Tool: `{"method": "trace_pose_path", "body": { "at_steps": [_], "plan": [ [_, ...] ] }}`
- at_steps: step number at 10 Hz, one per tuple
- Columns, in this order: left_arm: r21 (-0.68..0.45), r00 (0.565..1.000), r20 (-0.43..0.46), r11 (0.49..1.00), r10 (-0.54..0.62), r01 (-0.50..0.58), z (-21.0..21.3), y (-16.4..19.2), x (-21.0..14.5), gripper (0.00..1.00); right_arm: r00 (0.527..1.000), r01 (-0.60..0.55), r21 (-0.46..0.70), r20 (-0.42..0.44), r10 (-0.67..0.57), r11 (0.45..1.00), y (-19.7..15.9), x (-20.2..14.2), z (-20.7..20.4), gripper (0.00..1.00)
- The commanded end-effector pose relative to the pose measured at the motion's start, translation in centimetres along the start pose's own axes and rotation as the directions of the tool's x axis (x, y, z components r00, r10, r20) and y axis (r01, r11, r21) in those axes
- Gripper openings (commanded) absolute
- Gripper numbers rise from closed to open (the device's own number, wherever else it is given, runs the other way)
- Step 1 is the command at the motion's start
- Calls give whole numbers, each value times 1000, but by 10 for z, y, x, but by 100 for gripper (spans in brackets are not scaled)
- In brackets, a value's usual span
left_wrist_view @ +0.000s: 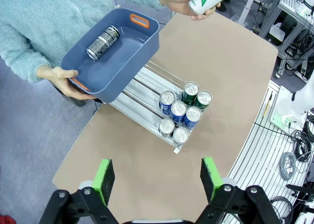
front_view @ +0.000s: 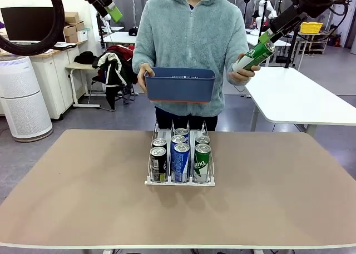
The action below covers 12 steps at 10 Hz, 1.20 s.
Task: Fill the beverage cans into the dispenser.
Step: Pick up the Sprite handed by the human.
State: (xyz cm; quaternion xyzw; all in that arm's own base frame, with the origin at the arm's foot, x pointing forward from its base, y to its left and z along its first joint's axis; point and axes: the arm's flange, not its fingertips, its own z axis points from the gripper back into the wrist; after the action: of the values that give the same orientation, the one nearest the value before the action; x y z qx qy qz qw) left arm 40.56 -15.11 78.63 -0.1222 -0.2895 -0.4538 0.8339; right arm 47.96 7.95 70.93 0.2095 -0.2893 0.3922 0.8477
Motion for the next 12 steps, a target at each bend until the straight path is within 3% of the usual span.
{"method": "trace_pose_path", "body": {
  "at_steps": [1, 12],
  "plan": [
    [-5, 1000, 3, 1000, 1, -1, -1, 1, -2, 94, 999, -28, -18, 14, 29, 999, -5, -7, -5, 100],
    [-5, 1000, 3, 1000, 1, -1, -1, 1, -2, 94, 999, 21, 44, 40, -22, 999, -24, -13, -37, 100]
  ]
}}
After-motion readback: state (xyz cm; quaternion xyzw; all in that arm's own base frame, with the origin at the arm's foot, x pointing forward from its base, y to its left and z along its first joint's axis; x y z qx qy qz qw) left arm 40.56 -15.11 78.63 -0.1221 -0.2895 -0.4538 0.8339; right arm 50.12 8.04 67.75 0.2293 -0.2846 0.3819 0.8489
